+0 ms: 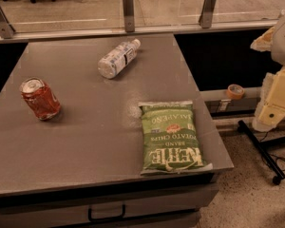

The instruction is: Move blue plastic bottle near coke can

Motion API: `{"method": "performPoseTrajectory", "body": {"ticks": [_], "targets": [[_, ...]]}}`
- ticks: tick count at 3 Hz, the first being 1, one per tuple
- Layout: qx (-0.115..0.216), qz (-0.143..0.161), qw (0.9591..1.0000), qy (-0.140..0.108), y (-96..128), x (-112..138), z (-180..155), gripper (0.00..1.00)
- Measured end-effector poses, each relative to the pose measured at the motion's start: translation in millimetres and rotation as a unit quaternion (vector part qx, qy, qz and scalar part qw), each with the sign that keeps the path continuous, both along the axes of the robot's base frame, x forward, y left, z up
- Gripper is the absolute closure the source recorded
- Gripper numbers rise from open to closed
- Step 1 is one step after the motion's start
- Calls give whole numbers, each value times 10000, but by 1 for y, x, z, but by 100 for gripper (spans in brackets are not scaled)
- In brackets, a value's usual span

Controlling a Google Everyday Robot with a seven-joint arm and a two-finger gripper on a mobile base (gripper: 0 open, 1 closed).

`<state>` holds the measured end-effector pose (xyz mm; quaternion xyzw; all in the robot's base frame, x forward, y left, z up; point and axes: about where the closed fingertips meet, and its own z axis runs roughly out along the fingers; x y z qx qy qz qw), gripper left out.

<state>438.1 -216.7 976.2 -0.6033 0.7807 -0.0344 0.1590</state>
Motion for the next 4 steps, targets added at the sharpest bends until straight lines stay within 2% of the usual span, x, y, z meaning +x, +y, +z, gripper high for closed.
{"method": "performPoseTrajectory", "body": {"ticks": [1, 2, 3, 4], "targets": [[-3, 12, 10000, -21, 0, 0, 1, 0], [-158, 610, 9980, -95, 24, 25, 11, 0], [-448, 1676, 9848, -95, 62, 64, 17, 0], [-579, 2933, 9539, -252, 115, 114, 23, 0]]}}
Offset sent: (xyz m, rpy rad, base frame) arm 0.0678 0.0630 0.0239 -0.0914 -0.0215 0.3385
